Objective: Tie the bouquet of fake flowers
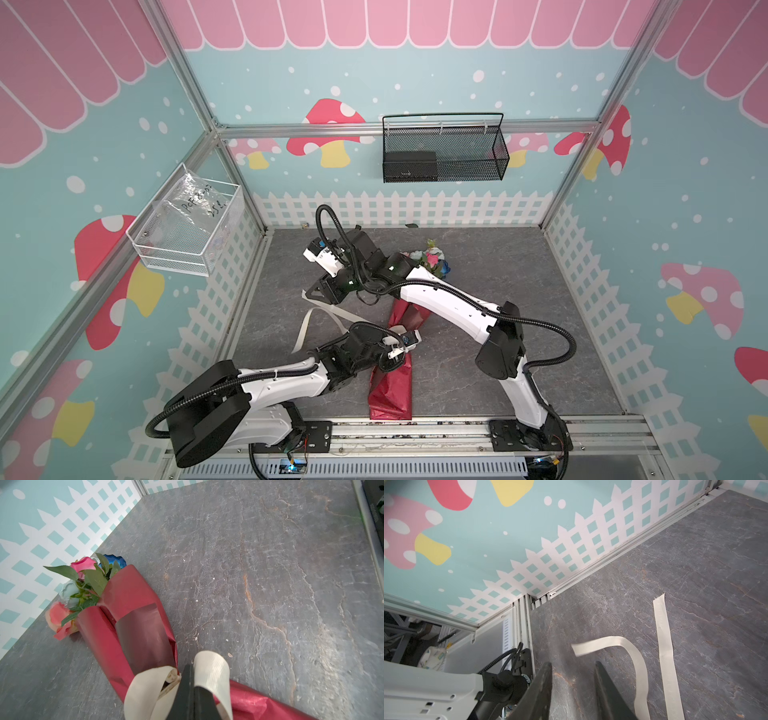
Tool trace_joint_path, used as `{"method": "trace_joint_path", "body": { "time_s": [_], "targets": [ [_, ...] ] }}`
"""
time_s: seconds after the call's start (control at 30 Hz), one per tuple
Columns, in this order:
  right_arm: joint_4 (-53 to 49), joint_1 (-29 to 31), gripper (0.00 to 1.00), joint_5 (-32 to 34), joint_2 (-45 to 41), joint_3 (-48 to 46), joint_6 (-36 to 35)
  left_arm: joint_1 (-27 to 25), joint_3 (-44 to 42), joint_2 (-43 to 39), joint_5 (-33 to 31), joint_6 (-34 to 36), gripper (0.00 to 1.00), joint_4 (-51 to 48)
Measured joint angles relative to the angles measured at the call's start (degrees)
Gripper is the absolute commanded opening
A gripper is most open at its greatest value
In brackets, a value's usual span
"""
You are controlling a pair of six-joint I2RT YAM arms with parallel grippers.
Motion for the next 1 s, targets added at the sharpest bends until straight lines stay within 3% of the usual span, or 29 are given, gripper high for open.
{"method": "trace_joint_path", "body": {
  "time_s": [0.13, 0.27, 0.53, 0.67, 0.8, 1.0],
  "targets": [
    [-1.6, 0.3, 0.39, 4.8, -1.5, -2.0, -0.1, 0.0, 0.0, -0.3, -0.9, -1.0, 0.0, 0.8],
    [-2.5, -0.5, 0.4, 14.7, -7.2, -6.3, 0.0, 0.2, 0.0, -0.2, -1.3, -3.1, 0.0, 1.6],
    [3.9, -8.0, 0.43, 35.5, -37.6, -31.3, 3.2, 5.1, 0.0, -0.9, -0.8, -8.6, 0.0, 2.9],
    [8.9, -8.9, 0.39, 41.1, -49.1, -44.5, 4.4, 8.4, 0.2, -1.3, -0.4, -11.3, 0.0, 2.7],
    [14.3, -6.2, 0.37, 43.3, -54.8, -57.3, 3.3, 11.7, 2.2, -0.3, 0.5, -14.9, 0.0, 1.8],
    [22.8, 4.3, 0.35, 44.9, -56.2, -71.8, -2.4, 15.8, 7.4, 4.4, 2.1, -20.5, 0.0, 0.0]
  ]
}}
